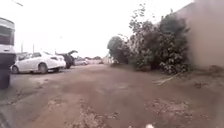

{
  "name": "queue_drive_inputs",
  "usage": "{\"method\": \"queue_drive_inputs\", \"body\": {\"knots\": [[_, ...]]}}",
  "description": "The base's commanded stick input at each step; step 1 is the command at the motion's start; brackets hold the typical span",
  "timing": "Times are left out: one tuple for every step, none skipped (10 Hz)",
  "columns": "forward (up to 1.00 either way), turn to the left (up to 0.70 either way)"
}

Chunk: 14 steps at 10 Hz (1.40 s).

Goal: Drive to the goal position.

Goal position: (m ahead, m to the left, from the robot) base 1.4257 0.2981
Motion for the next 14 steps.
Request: {"method": "queue_drive_inputs", "body": {"knots": [[0.5, 0.0], [0.5, 0.0], [0.5, 0.0], [0.5, 0.0], [0.5, 0.0], [0.5, 0.0], [0.5, 0.0], [0.5, 0.0], [0.5, 0.0], [0.5, 0.0], [0.5, 0.0], [0.5, 0.0], [0.5, 0.0], [0.5, 0.0]]}}
